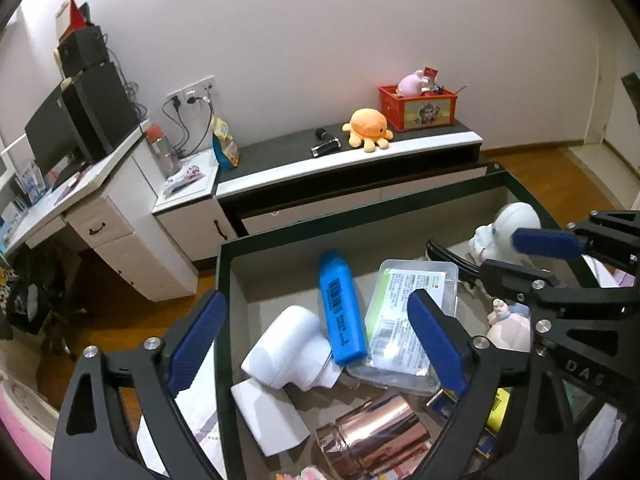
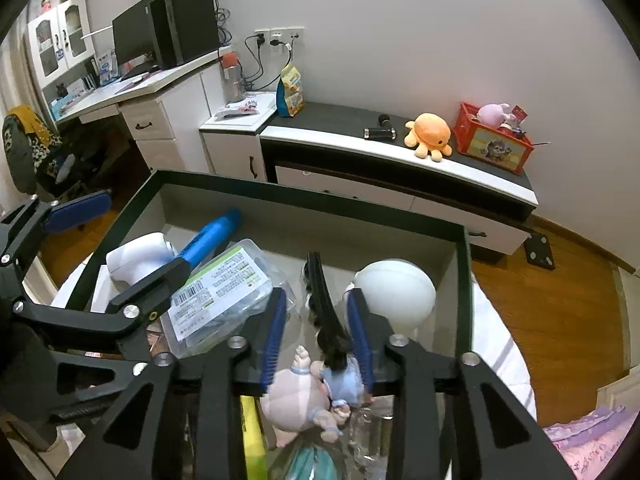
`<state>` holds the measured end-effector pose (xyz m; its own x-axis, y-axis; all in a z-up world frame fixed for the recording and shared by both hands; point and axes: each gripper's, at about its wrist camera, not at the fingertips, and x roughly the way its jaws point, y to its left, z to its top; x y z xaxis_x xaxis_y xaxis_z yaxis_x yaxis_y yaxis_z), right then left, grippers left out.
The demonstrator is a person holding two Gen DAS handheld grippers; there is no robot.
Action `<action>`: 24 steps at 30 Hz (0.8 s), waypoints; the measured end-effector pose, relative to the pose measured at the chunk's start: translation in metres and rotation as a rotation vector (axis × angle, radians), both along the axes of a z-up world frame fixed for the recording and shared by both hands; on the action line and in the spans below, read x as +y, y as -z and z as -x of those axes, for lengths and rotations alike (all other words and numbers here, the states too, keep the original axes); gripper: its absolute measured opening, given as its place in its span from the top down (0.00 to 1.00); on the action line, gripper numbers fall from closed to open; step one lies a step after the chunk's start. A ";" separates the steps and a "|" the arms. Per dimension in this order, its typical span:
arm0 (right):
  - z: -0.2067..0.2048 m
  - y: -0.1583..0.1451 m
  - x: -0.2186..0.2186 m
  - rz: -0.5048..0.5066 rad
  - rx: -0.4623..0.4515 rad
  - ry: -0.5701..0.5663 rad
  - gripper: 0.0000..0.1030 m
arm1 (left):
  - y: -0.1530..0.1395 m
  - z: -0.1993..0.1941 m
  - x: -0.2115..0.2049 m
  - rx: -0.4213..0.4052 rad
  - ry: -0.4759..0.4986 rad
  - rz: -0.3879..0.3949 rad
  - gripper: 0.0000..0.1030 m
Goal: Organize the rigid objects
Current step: 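Carry the hair clip and blue highlighter into the pink box and open both tools, then withdraw both tools from the box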
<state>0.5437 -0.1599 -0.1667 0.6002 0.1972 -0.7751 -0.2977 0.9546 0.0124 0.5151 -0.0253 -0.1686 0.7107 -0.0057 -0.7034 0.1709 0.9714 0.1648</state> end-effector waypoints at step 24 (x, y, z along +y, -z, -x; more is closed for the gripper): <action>0.076 -0.049 -0.034 -0.020 -0.076 0.049 0.00 | -0.045 0.081 0.000 -0.023 0.018 0.042 0.00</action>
<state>0.4679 -0.1940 -0.1176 0.6663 0.1811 -0.7233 -0.2516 0.9678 0.0105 0.4340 -0.0252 -0.1238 0.7260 -0.0478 -0.6860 0.1847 0.9745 0.1276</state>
